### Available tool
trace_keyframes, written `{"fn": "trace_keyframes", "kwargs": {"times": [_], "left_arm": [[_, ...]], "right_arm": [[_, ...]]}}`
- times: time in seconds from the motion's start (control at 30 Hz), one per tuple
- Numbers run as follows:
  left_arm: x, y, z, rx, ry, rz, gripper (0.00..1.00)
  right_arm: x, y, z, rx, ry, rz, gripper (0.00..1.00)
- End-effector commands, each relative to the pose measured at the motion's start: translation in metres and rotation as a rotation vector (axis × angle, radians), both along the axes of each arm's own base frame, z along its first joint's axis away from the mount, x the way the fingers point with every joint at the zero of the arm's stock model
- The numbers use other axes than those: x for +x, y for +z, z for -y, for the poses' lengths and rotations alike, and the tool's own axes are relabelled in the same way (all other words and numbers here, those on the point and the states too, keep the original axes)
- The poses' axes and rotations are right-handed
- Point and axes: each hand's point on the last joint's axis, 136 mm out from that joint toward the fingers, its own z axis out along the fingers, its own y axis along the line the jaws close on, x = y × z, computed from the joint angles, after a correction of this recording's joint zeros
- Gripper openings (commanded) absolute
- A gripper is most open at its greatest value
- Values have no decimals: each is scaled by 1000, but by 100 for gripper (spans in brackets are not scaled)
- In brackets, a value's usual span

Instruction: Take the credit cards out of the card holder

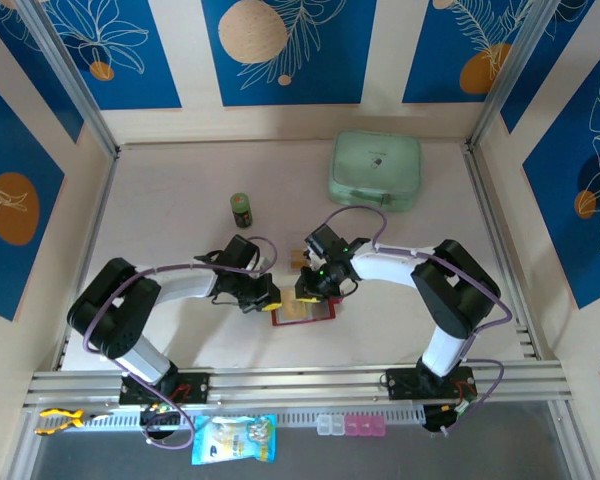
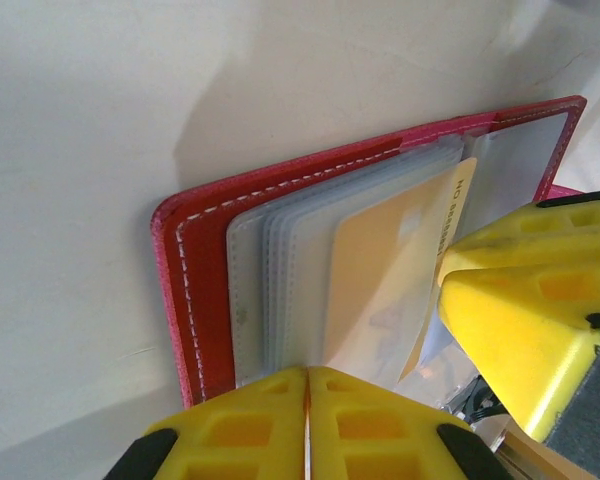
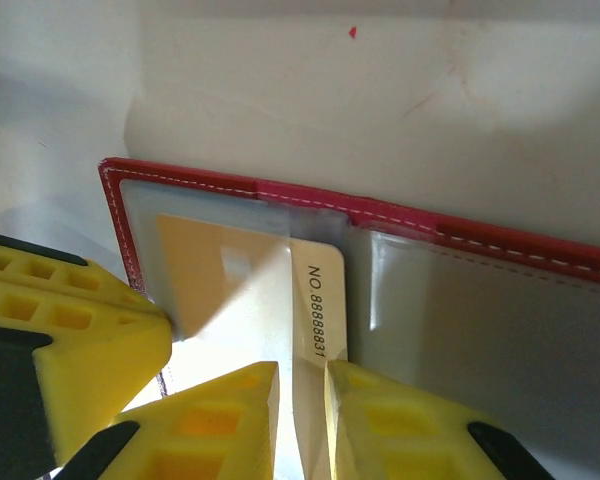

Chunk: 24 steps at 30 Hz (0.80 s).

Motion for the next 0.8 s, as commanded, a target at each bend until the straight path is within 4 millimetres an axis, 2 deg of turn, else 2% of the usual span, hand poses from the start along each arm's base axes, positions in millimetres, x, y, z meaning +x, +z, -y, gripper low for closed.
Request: {"fn": "trace_keyframes", "kwargs": {"times": [0.0, 0.27, 0.43, 0.57, 0.77], "left_arm": [[0, 1, 0, 20, -9, 1, 9], [1, 4, 1, 17, -17, 7, 8], [5, 18, 5, 8, -35, 34, 7], [7, 27, 10, 1, -59, 52, 7], [0, 19, 18, 26, -96, 39, 5]], "right_arm": [[-3, -1, 4, -24, -17, -41, 20], [-3, 7, 7, -14, -25, 4, 21], [-3, 21, 2, 61, 2, 53, 21], [-6, 22, 5, 86, -9, 35, 22], [-9, 18, 6, 123, -21, -3, 23]]}}
